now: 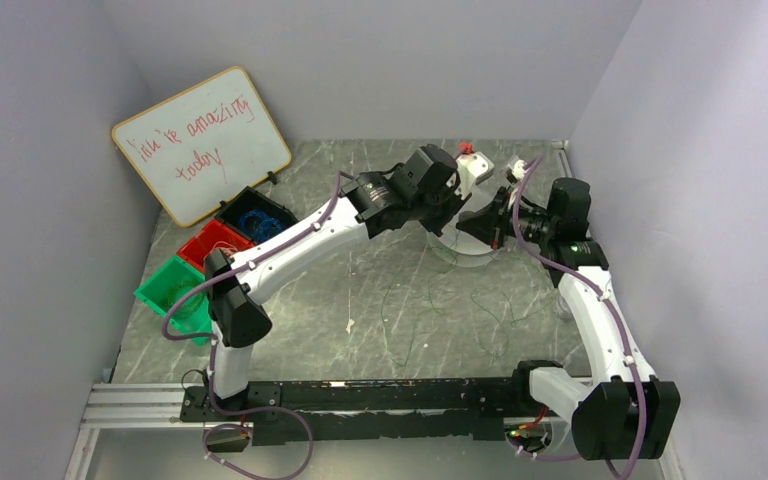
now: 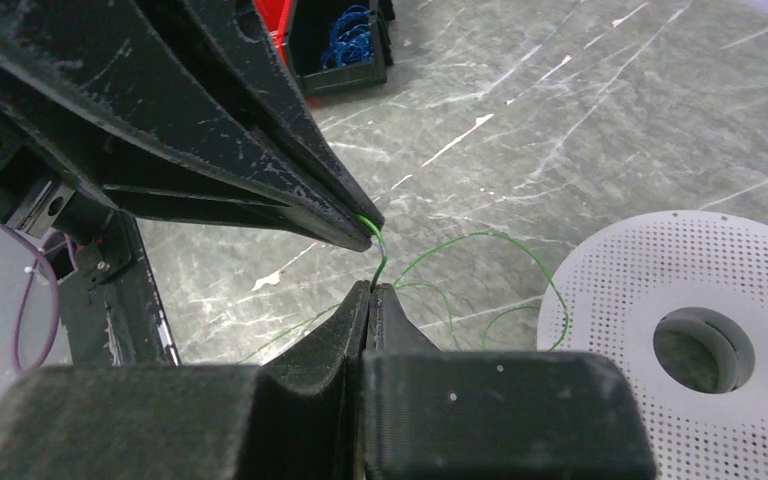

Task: Wrap the cables
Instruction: Pick up the cable at the center of the board.

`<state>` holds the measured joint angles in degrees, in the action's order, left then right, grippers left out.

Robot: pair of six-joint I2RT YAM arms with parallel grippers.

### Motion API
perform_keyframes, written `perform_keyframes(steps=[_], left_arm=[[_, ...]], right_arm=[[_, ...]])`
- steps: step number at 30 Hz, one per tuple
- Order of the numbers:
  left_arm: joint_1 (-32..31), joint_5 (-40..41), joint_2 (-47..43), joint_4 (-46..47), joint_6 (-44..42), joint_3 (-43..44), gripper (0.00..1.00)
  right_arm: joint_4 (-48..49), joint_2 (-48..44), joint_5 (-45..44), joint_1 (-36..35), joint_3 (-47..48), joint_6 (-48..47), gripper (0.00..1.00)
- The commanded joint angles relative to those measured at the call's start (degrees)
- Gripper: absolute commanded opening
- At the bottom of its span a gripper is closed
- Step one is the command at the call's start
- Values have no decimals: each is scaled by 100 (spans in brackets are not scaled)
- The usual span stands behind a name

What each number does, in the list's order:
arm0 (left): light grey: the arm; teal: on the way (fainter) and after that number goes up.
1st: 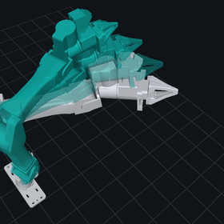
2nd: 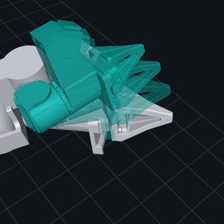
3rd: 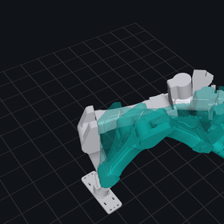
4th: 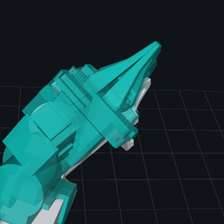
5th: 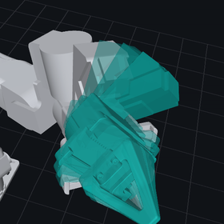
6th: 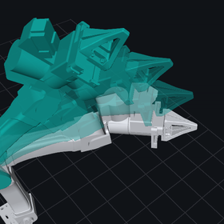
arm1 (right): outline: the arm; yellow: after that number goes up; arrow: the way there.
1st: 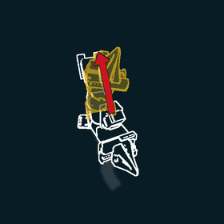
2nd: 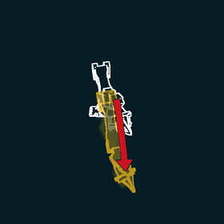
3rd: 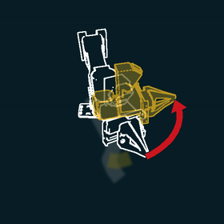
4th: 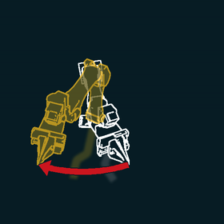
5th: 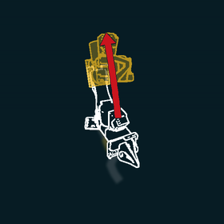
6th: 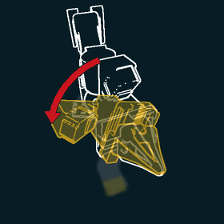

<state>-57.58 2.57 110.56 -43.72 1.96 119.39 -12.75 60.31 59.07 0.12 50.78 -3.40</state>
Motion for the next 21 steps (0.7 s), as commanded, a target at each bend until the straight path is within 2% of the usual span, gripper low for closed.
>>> perform_keyframes(steps=[1, 21], left_arm=[[-25, 106, 68, 96, 390, 328, 3], [-25, -652, -78, 39, 174, 83, 2]], right_arm=[[274, -39, 237, -125, 90, 11, 0], [442, -136, 26, -92, 55, 146, 0]])
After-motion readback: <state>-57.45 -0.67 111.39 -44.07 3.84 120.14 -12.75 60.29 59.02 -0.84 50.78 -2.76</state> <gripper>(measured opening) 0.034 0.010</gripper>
